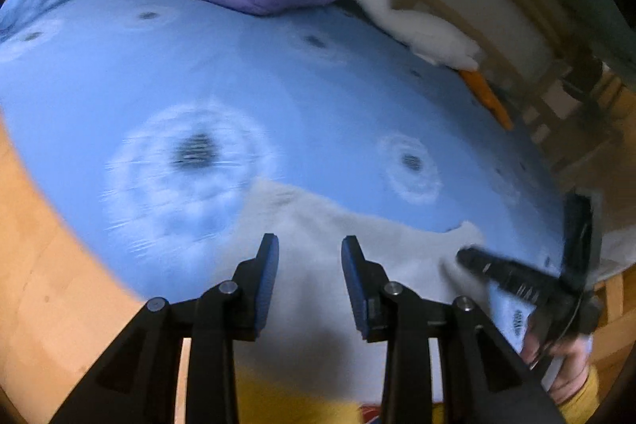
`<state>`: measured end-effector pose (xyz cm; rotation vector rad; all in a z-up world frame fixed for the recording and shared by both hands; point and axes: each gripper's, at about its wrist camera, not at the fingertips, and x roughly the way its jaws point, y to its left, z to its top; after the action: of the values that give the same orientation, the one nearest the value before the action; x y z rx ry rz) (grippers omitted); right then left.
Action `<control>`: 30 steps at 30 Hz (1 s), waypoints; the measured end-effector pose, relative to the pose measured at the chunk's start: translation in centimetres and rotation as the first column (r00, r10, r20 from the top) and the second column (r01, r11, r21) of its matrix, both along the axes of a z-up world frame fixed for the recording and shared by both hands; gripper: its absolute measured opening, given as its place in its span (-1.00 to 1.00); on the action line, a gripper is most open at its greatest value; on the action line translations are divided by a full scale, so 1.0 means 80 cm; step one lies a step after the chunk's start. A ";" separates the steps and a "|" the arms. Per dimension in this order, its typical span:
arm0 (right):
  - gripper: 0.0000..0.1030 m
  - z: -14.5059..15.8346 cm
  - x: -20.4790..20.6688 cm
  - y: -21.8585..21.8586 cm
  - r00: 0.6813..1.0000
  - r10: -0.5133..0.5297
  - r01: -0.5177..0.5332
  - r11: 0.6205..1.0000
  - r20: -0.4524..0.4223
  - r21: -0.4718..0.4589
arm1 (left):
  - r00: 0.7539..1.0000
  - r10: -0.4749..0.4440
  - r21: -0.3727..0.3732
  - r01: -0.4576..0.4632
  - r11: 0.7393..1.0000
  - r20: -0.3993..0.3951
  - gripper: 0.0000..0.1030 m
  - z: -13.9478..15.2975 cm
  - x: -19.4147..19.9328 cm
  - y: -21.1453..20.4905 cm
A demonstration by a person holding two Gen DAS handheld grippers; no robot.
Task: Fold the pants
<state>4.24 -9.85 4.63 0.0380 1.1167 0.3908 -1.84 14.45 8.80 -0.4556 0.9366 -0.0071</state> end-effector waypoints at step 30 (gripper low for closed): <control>-0.42 0.006 -0.077 -0.042 0.999 0.029 -0.028 0.999 -0.027 0.028 | 0.980 -0.072 0.119 0.096 0.988 -0.188 -0.40 -0.038 -0.022 -0.006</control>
<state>-1.95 -13.19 5.11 0.0522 1.1404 0.4320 -3.63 13.96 5.77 -0.3008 1.1299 0.0184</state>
